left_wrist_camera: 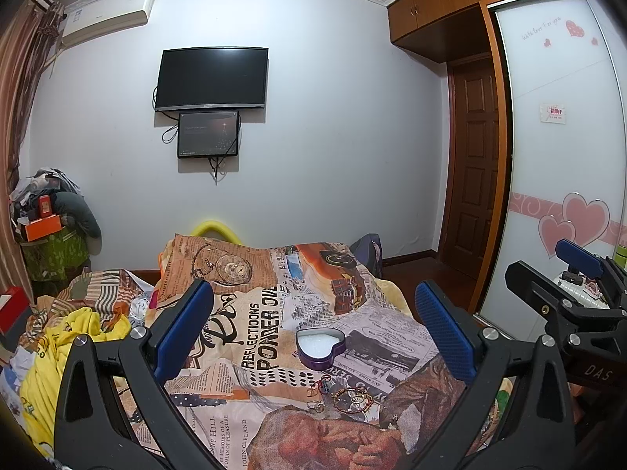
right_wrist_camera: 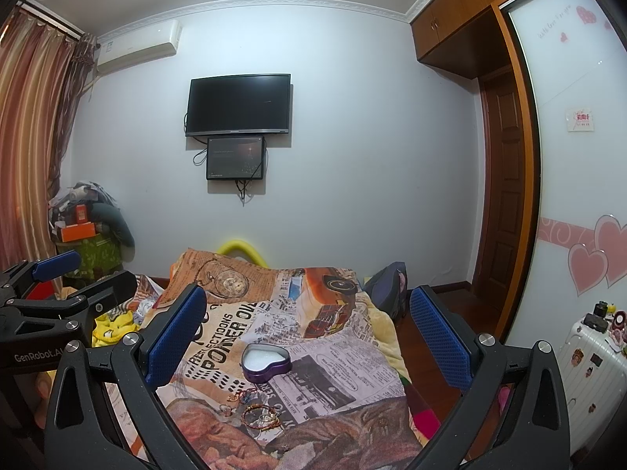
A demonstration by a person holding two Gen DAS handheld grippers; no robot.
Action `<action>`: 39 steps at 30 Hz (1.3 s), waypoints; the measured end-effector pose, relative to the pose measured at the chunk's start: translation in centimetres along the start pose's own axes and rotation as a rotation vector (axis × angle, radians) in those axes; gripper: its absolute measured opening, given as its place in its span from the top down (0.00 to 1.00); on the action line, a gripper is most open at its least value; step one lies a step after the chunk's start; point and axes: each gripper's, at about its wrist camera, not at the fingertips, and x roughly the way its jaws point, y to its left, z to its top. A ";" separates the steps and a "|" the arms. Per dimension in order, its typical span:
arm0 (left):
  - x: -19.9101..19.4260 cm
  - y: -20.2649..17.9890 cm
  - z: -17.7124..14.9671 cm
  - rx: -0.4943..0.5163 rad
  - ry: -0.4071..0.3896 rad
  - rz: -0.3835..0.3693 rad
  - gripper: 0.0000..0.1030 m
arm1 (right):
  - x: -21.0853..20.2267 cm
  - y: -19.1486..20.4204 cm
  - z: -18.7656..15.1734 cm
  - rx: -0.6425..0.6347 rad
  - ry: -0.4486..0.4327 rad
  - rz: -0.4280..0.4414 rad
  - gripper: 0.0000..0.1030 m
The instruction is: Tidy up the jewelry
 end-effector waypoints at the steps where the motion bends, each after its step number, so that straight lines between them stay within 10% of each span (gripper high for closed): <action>1: 0.0 0.0 0.0 0.000 0.000 0.000 0.00 | 0.0 0.0 0.0 0.000 0.000 0.000 0.00; 25: 1.7 0.3 -0.7 -0.006 0.052 0.001 0.00 | 1.1 0.0 -0.9 0.003 0.041 -0.004 0.00; 39: 10.5 2.1 -4.9 0.010 0.332 0.052 0.00 | 6.8 -1.6 -5.7 -0.032 0.289 -0.027 0.00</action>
